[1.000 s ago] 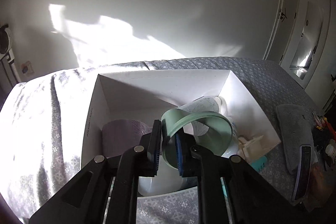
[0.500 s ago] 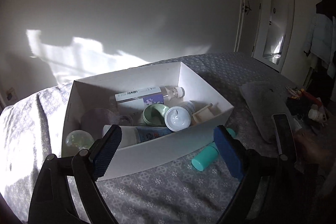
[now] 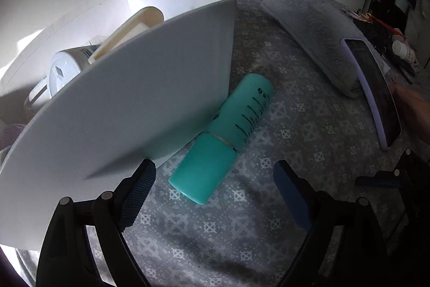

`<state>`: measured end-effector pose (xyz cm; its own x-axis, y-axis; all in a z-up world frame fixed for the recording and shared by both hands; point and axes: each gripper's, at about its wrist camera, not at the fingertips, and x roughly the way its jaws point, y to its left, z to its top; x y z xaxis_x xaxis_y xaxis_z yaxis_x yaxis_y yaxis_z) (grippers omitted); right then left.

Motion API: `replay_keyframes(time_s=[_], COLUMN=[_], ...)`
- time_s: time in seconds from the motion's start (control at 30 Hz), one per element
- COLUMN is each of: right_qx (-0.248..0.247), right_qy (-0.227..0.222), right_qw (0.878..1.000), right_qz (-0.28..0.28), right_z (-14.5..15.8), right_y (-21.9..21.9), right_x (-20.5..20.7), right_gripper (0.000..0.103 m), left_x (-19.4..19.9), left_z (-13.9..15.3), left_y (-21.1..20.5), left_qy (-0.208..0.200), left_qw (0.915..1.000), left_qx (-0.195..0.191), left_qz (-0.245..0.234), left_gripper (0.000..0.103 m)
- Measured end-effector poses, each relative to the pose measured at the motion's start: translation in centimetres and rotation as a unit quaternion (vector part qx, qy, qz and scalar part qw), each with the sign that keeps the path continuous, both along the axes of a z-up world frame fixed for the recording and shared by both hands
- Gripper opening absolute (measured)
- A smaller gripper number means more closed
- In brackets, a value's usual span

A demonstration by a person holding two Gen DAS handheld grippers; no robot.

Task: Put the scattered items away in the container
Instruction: 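Grasp the teal tube with the left gripper, then lift the teal tube over the box and drop it inside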

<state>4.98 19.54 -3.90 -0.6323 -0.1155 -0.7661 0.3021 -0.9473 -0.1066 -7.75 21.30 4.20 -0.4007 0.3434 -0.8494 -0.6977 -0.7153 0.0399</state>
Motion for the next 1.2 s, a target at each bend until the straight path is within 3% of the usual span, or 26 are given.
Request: replay_keyframes(time_s=[0.13, 0.3, 0.37, 0.43, 0.47, 0.5, 0.53, 0.57, 0.9, 1.07, 1.2], right_qx=[0.0, 0.0, 0.0, 0.0, 0.0, 0.0, 0.0, 0.0, 0.0, 0.0, 0.0], right_qy=[0.0, 0.0, 0.0, 0.0, 0.0, 0.0, 0.0, 0.0, 0.0, 0.0, 0.0], right_qw=[1.0, 1.0, 1.0, 1.0, 1.0, 1.0, 1.0, 1.0, 1.0, 1.0, 1.0], right_qz=[0.0, 0.0, 0.0, 0.0, 0.0, 0.0, 0.0, 0.0, 0.0, 0.0, 0.0], right_z=[0.0, 0.0, 0.0, 0.0, 0.0, 0.0, 0.0, 0.0, 0.0, 0.0, 0.0], right_y=[0.0, 0.0, 0.0, 0.0, 0.0, 0.0, 0.0, 0.0, -0.2, -0.2, -0.2], right_x=[0.0, 0.0, 0.0, 0.0, 0.0, 0.0, 0.0, 0.0, 0.0, 0.0, 0.0], right_gripper=[0.103, 0.103, 0.103, 0.103, 0.103, 0.103, 0.103, 0.103, 0.103, 0.103, 0.103], left_x=[0.8, 1.0, 0.0, -0.7, -0.6, -0.4, -0.6, -0.6, 3.7, 4.7, 4.6], left_z=[-0.6, 0.0, -0.2, -0.6, -0.6, -0.3, -0.3, -0.1, 1.5, 4.5, 8.4], left_y=[1.9, 4.0, 4.6, 4.9, 4.9, 4.9, 4.8, 4.1, -1.9, -4.6, -6.1], left_qy=[-0.052, -0.024, -0.037, -0.055, -0.044, -0.038, -0.041, -0.048, -0.034, -0.013, 0.009], left_qw=[0.9976, 0.9987, 0.9988, 0.9979, 0.9985, 0.9986, 0.9984, 0.9978, 0.9968, 0.9948, 0.9889], left_qx=[0.017, 0.008, 0.017, 0.03, 0.03, 0.036, 0.039, 0.045, 0.072, 0.101, 0.146], left_qz=[-0.042, -0.044, -0.027, -0.016, -0.015, -0.012, -0.008, -0.006, -0.002, 0.013, 0.026], left_gripper=[0.09, 0.09, 0.089, 0.081, 0.069, 0.044, 0.035, 0.033, 0.033, 0.033, 0.033])
